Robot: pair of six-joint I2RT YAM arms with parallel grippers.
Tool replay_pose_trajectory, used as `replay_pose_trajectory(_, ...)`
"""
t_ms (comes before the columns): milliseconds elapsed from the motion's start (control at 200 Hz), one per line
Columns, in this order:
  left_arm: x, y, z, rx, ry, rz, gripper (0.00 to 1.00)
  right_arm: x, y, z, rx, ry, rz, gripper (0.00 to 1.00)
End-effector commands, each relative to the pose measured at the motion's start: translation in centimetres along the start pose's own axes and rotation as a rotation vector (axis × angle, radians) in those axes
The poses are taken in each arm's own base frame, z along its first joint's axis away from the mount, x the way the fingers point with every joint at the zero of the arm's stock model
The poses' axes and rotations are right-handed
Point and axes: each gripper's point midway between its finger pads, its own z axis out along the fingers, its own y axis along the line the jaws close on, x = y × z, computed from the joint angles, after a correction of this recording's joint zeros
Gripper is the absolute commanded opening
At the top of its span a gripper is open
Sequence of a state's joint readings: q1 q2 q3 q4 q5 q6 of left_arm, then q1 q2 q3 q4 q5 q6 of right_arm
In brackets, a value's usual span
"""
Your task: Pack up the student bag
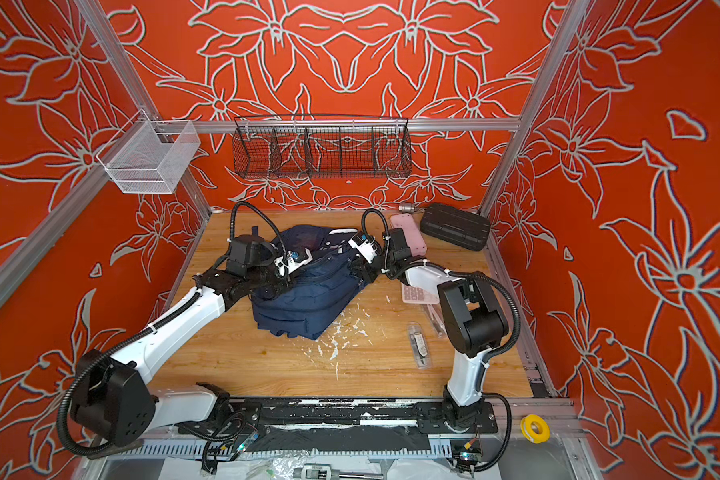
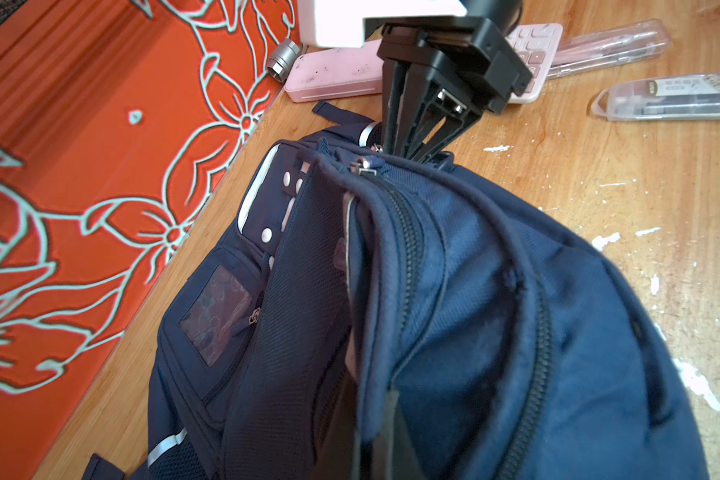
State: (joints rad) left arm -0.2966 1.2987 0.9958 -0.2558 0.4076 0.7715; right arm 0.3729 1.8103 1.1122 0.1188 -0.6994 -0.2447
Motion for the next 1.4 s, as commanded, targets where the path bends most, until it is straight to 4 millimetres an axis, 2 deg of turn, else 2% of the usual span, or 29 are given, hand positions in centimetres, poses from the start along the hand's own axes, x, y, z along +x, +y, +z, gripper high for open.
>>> replay_pose_trajectory(0,-4.0,2.6,-0.9,-0.098,-0.135,0.031,0.0,-0.5,-1.6,-0.7,0.185,-0.022,-0.02,0.03)
replay_pose_trajectory(345,-3.4,1.5,0.2,-0.097,-0.119,-0.023,0.0,-1.0,-1.1,0.1,0.44,-0.049,-0.087,0.02)
replay_pose_trajectory(420,-3.4,1.7,0.1,-0.111,-0.12,-0.017,0.0,-1.1,-0.9,0.1,0.474,-0.053,-0.102,0.04)
replay_pose_trajectory(460,-3.3,1.6,0.1,-0.109,-0.118,-0.01,0.0,-1.0,-0.7,0.1,0.481,-0.054,-0.108,0.08)
replay_pose_trajectory(596,-3.4,1.3,0.0,-0.087,-0.12,0.04,0.0,0.2,0.6,0.3,0.407,0.004,-0.161,0.28)
replay_pose_trajectory(661,-3.4,1.0,-0.4,-0.059,-0.141,0.058,0.0,0.9,1.4,0.2,0.349,0.035,-0.182,0.42)
replay_pose_trajectory(726,-3.4,1.0,-1.1,-0.037,-0.173,0.055,0.0,1.4,1.8,0.1,0.277,0.037,-0.154,0.47)
replay_pose_trajectory(816,-2.8,0.7,-1.7,-0.011,-0.182,0.049,0.0,1.3,2.8,0.3,0.172,0.002,-0.1,0.49)
replay_pose_trajectory(1041,-0.9,-0.6,-3.0,0.058,-0.167,0.051,0.0,1.1,5.8,0.7,-0.018,-0.066,-0.107,0.52)
replay_pose_trajectory(1251,0.1,-0.3,-5.6,0.063,-0.212,-0.008,0.0,0.1,6.1,-0.1,-0.157,-0.156,-0.074,0.52)
replay_pose_trajectory(1391,1.2,-0.7,-6.0,0.079,-0.204,-0.038,0.0,0.0,6.4,-0.2,-0.21,-0.136,-0.078,0.51)
